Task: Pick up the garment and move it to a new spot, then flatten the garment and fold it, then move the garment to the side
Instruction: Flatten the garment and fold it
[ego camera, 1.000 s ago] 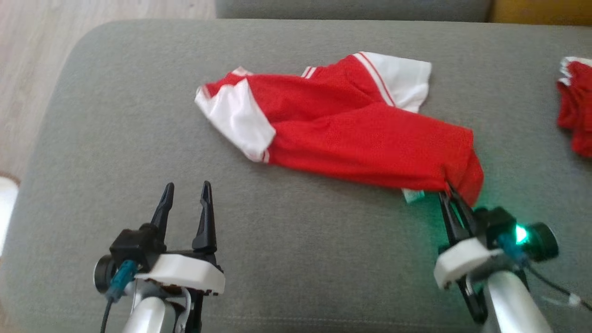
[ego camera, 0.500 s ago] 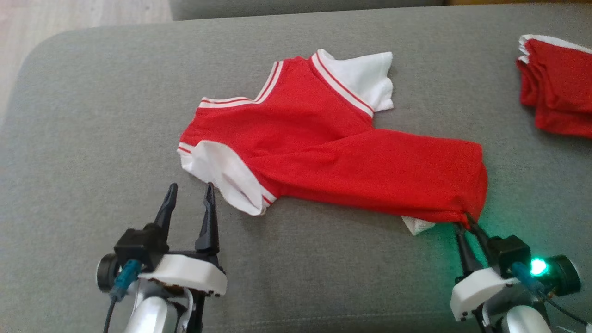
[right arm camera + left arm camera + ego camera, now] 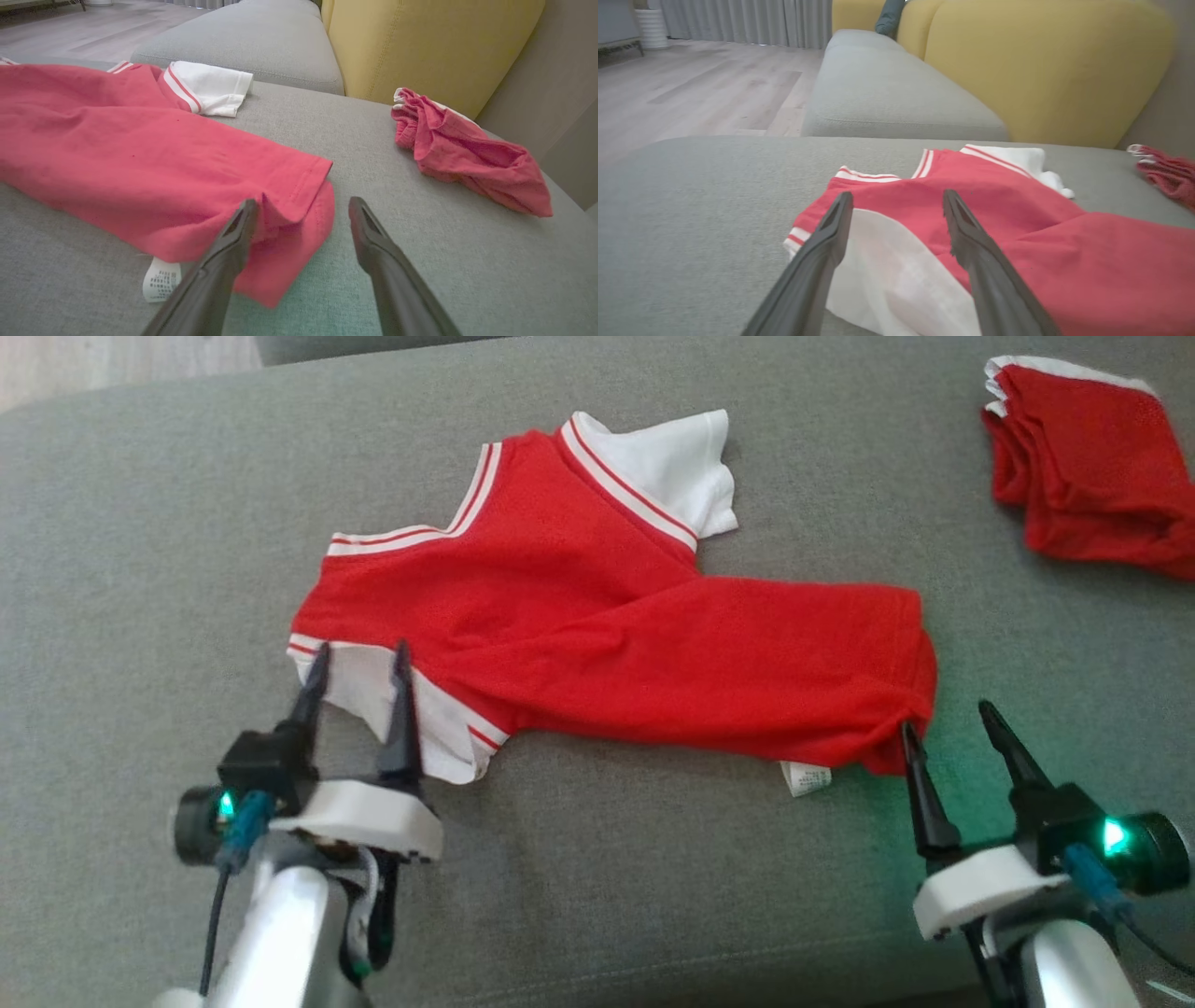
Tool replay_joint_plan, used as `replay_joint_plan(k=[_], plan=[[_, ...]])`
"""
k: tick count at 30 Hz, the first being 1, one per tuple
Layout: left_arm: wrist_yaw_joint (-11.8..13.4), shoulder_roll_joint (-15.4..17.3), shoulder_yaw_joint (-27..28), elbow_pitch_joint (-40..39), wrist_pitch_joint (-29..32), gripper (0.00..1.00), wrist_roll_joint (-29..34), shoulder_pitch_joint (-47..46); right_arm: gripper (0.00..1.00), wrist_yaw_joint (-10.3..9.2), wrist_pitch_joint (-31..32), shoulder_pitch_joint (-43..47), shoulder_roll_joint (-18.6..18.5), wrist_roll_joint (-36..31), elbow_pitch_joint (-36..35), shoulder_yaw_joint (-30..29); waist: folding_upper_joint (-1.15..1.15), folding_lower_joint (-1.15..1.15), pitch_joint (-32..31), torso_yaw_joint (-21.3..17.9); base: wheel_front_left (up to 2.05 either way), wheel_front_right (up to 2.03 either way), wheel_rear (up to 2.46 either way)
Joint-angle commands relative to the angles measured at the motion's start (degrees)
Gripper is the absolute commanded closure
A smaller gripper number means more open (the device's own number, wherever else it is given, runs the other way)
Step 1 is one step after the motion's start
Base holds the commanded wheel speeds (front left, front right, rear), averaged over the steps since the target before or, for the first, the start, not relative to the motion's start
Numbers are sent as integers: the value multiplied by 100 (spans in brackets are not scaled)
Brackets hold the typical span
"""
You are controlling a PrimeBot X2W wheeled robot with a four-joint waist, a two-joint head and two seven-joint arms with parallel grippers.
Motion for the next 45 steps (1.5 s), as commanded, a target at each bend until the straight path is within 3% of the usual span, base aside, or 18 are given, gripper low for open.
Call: replay_joint_plan(k=[1,5,10,13,14,22,33,41,42,43,44,45], plan=[[213,99,306,-14,-69,0,184,-350,0,36,-81,-238,-23,40,-237,218,0,0,54,-67,0,0,0],[364,175,417,285,44,0,201,-423,0,36,-104,-254,-19,152,-295,346,0,0,86,-85,0,0,0],[221,184,349,416,194,0,76,-384,0,36,-117,-253,-18,237,-321,393,0,0,108,-22,0,0,0],[184,172,309,465,256,93,16,-397,0,36,-151,-300,-18,252,-338,415,0,0,117,26,0,0,0],[191,170,308,486,259,100,4,-408,0,36,-163,-315,-18,257,-346,425,0,0,118,42,0,0,0],[186,184,313,500,133,100,-74,-277,0,36,-227,-304,-18,280,-359,410,0,0,-4,271,0,0,0],[381,256,535,205,63,100,-322,767,0,36,-141,-213,-17,218,-376,60,0,0,-100,655,0,0,0],[453,292,724,545,24,100,-516,1040,0,36,-25,-215,-17,57,-391,-254,0,0,-92,719,0,0,0],[450,286,721,586,17,85,-523,1028,0,36,-10,-225,-17,47,-391,-264,0,0,-99,721,0,0,0],[449,280,721,616,8,61,-527,1012,0,36,10,-243,-17,36,-389,-271,0,0,-108,723,0,0,0],[454,273,730,625,-6,0,-528,987,0,36,29,-267,-17,13,-393,-280,0,0,-118,726,0,0,0],[454,273,730,625,-6,0,-528,987,0,36,29,-267,-17,13,-393,-280,0,0,-118,726,0,0,0]])
